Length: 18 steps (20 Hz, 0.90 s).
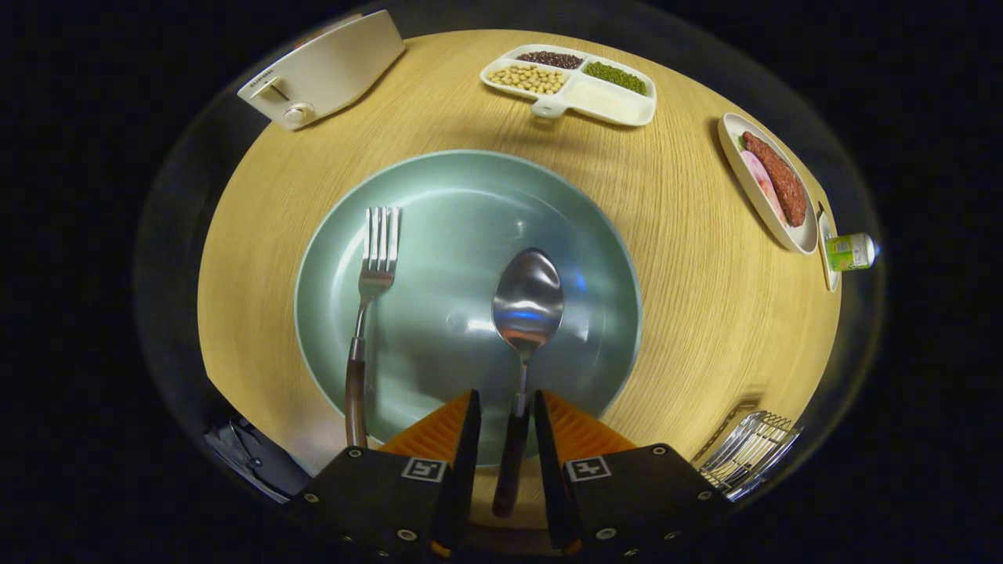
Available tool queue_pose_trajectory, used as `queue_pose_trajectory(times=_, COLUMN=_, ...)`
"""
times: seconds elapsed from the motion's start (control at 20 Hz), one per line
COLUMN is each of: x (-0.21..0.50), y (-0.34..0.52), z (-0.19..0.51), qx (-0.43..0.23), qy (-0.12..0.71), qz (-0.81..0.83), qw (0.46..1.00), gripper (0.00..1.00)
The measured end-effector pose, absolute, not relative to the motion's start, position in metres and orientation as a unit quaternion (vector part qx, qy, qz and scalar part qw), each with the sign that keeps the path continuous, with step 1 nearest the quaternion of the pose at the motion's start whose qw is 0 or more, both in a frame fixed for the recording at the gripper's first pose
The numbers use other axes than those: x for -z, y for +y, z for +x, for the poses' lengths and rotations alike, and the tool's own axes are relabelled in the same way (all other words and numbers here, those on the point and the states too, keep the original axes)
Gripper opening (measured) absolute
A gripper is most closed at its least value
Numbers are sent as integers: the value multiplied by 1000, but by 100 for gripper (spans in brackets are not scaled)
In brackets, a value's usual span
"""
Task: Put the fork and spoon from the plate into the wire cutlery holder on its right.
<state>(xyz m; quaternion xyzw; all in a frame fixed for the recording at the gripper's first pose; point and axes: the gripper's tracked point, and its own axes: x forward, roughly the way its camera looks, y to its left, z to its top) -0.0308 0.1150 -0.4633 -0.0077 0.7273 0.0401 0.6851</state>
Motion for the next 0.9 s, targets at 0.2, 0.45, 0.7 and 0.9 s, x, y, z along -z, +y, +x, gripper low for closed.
queue_pose_trajectory(times=0.2, x=466, y=111, z=-28, qx=-19, qy=728, qz=10, qw=685, gripper=15)
queue_pose_trajectory(times=0.45, x=459, y=103, z=-22, qx=-7, qy=704, qz=54, qw=708, gripper=4)
queue_pose_trajectory(times=0.7, x=430, y=99, z=-15, qx=-10, qy=664, qz=91, qw=742, gripper=4)
queue_pose_trajectory(times=0.9, x=393, y=85, z=-15, qx=-6, qy=628, qz=123, qw=768, gripper=4)
